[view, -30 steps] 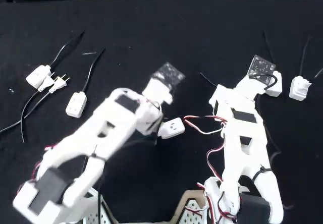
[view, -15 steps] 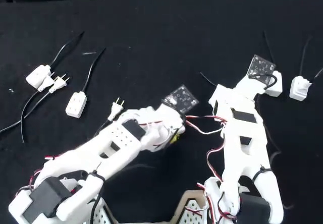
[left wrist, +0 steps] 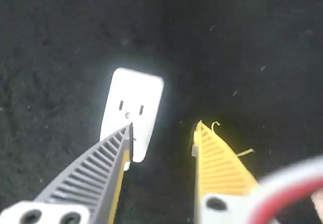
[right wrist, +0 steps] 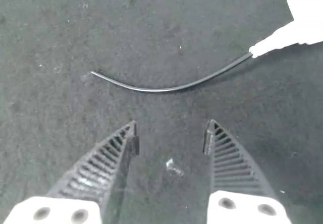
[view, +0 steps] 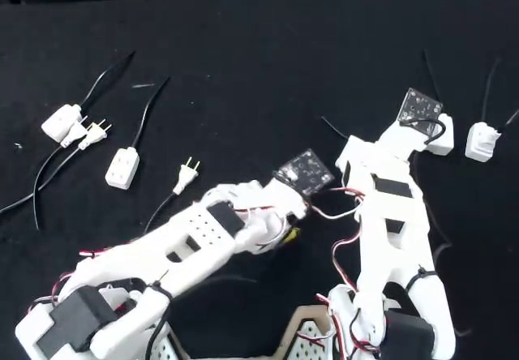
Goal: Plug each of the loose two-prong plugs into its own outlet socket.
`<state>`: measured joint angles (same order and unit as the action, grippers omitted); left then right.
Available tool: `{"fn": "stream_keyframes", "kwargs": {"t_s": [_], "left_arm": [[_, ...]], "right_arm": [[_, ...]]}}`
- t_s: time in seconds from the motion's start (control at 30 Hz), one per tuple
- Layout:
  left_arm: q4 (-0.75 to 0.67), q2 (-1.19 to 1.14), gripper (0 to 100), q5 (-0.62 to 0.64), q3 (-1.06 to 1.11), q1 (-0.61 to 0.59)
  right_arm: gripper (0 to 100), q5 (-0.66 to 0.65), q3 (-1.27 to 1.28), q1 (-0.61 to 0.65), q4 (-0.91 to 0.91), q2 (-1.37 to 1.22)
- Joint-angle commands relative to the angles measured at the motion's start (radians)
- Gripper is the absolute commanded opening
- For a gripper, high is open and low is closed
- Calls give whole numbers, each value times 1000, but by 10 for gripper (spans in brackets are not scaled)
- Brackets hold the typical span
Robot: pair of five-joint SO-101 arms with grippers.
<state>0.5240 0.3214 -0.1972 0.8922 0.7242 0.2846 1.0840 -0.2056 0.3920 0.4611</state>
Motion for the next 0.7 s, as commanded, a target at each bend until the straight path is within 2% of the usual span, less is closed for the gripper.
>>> {"fn": "stream_keyframes", "kwargs": {"t_s": [0.0, 0.1, 0.3, 0.5, 0.67], "left_arm": [[-25, -55, 203, 14, -71, -45], [-25, -166, 203, 15, -116, -84], [-18, -339, 203, 15, -217, -82], [126, -354, 202, 14, -352, -110], [232, -348, 199, 12, -446, -199]], "right_arm": [[201, 9, -61, -20, 3, -1], [201, 9, -61, -20, 3, -1], [201, 9, -61, -18, 3, -1], [201, 9, -62, -18, 5, -1], [201, 9, -62, -18, 5, -1]]}}
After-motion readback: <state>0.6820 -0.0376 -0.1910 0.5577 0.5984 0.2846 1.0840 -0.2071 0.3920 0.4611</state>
